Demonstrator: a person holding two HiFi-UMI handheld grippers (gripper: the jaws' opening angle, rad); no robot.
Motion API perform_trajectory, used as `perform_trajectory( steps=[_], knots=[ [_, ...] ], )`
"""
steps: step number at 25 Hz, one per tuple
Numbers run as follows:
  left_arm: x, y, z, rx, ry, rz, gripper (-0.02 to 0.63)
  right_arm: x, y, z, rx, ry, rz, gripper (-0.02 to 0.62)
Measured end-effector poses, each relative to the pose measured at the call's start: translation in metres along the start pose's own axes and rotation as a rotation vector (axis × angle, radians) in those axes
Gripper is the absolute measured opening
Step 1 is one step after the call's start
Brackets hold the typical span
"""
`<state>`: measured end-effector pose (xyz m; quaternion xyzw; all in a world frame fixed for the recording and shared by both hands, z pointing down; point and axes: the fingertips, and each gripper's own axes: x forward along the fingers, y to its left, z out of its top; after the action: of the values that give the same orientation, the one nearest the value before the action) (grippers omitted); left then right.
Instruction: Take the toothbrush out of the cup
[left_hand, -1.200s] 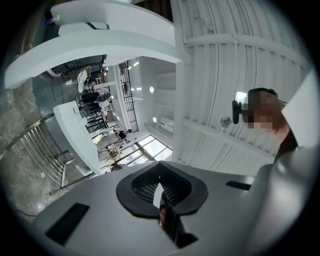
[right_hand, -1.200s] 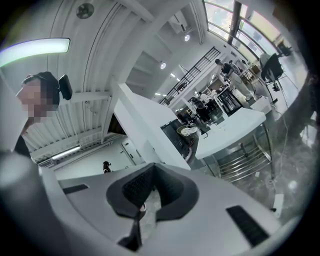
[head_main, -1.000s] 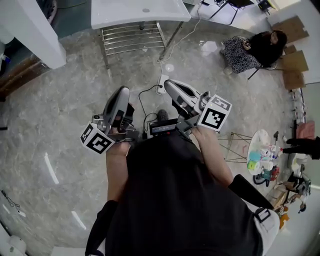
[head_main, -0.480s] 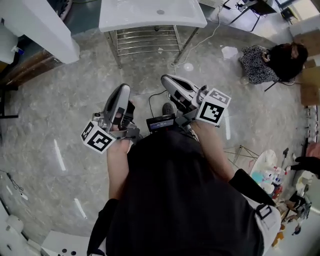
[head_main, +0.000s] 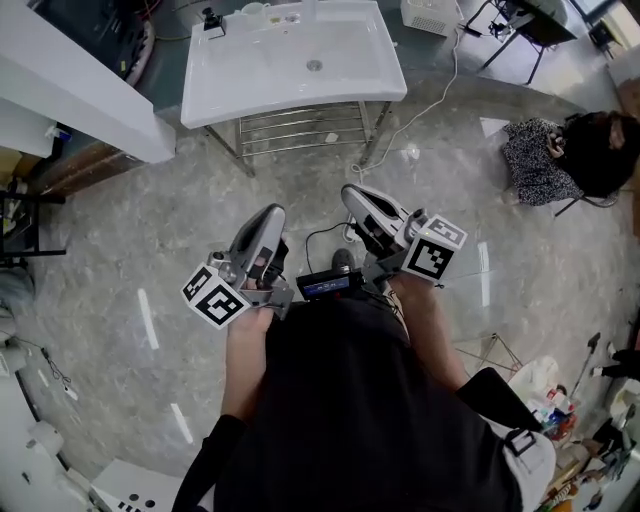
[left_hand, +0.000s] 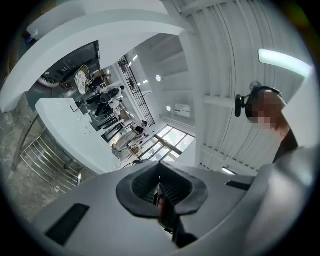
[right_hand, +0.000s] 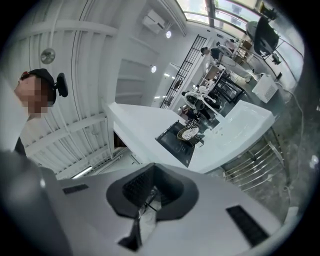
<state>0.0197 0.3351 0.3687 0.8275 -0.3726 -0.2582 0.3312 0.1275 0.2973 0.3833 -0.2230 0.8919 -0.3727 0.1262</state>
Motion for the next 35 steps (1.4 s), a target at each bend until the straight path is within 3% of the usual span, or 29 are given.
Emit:
perform_trajectory(
  steps=[8,17,24,35],
  knots=[
    [0.065,0.002,-0.017,0.039,0.07,0.025,0.008,-0.024,-0.052,0.054,0.028,-0.07,0.006,0.006],
    [0.102,0.028,-0.006,0.009,0.09,-0.015,0.008,0.0,-0.076,0.07,0.023,-0.068,-0.022,0.006],
    [0.123,0.087,0.047,-0.055,0.046,-0.063,0.008,0.068,-0.089,0.076,-0.017,-0.016,-0.065,0.006],
    [0.121,0.184,0.183,-0.077,-0.014,-0.106,0.008,0.249,-0.088,0.087,-0.075,0.054,-0.045,0.006]
  ],
)
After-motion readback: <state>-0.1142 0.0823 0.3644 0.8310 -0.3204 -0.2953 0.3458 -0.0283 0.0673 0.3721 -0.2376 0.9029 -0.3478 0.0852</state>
